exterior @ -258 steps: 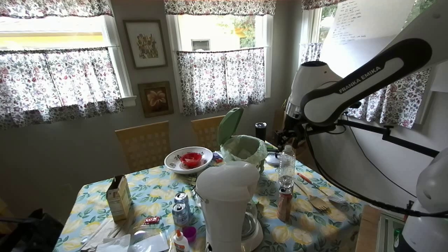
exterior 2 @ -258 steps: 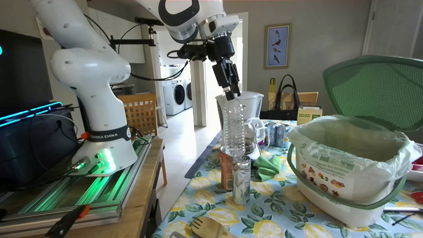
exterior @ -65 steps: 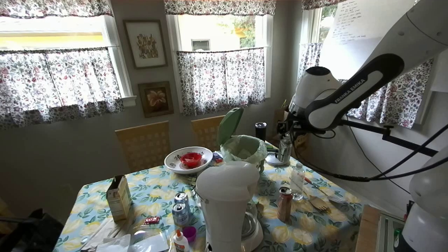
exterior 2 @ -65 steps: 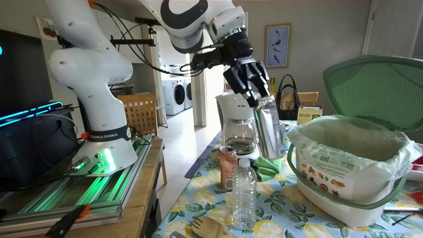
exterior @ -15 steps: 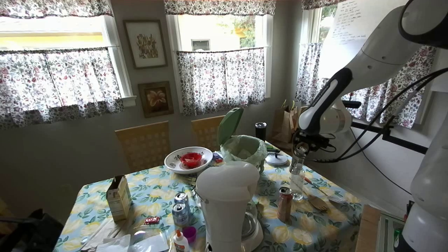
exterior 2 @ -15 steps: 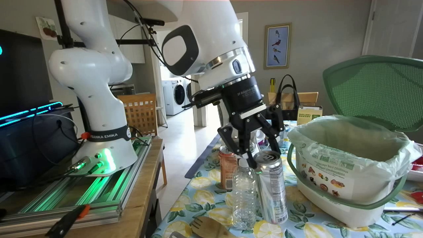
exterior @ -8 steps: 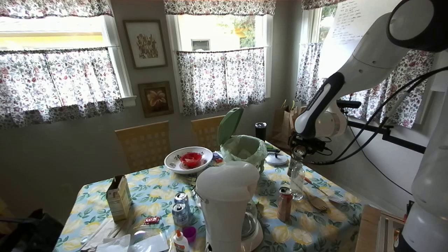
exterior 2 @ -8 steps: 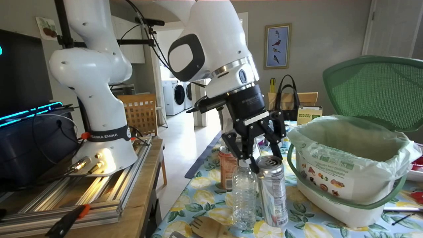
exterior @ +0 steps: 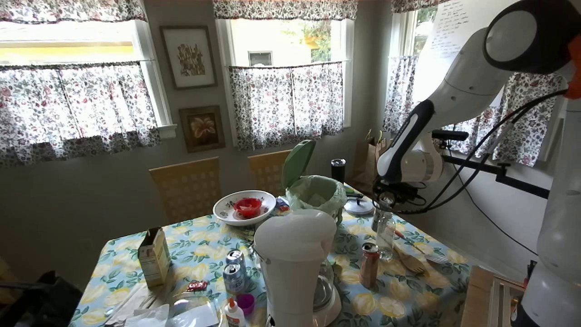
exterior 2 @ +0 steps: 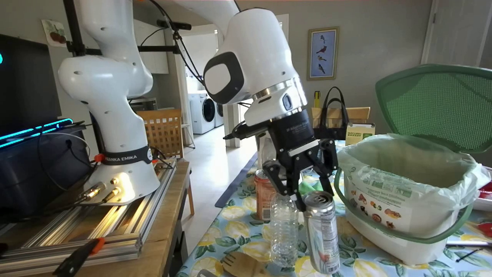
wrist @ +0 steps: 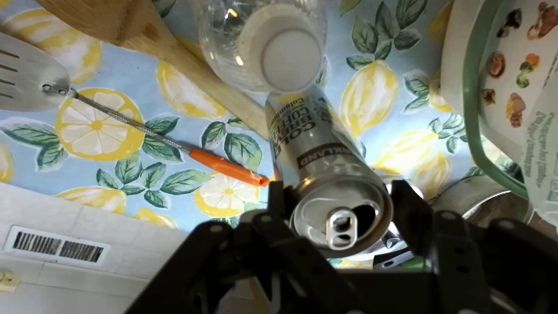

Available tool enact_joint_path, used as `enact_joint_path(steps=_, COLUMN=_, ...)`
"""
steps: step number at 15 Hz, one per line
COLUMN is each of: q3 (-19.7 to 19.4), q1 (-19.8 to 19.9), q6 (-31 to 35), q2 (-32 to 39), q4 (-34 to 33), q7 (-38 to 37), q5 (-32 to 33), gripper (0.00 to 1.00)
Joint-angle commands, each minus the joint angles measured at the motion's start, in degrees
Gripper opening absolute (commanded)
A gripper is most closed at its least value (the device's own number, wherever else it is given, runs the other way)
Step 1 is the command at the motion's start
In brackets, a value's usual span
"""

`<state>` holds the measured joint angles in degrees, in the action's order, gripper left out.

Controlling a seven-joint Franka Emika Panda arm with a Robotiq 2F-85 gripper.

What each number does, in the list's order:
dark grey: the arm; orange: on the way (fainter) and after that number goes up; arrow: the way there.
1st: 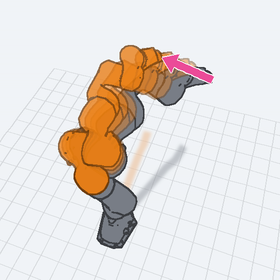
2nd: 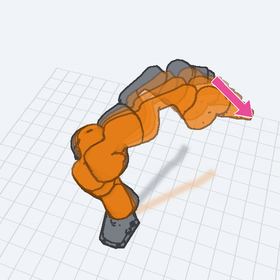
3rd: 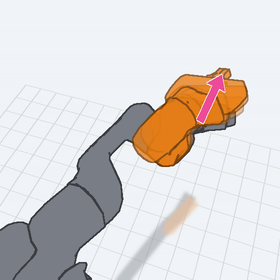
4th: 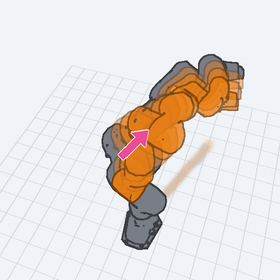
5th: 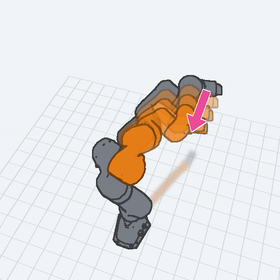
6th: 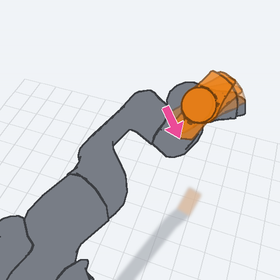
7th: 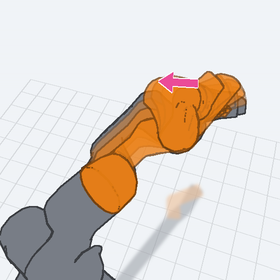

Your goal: Put the bottle and two cans in a straight line

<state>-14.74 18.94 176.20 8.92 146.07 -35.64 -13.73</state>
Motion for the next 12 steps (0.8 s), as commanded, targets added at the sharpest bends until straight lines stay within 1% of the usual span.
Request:
enact_joint_path(steps=1, q3=-1.18, q1=-0.89, q6=0.33, q2=3.27, q4=-2.58, q7=2.3, q5=-3.64, gripper=0.37)
enact_joint_path(steps=2, q3=0.96, q1=1.6, q6=0.27, q2=3.78, q4=-2.96, q7=1.41, q5=-2.38, gripper=0.37)
enact_joint_path(steps=10, q3=6.01, q1=6.06, q6=-0.3, q2=8.08, q4=-6.02, q7=2.29, q5=-2.23, gripper=0.37)
enact_joint_path(steps=12, q3=6.58, q1=6.64, q6=-0.12, q2=9.05, q4=-6.42, q7=2.15, q5=-1.6, gripper=0.37)
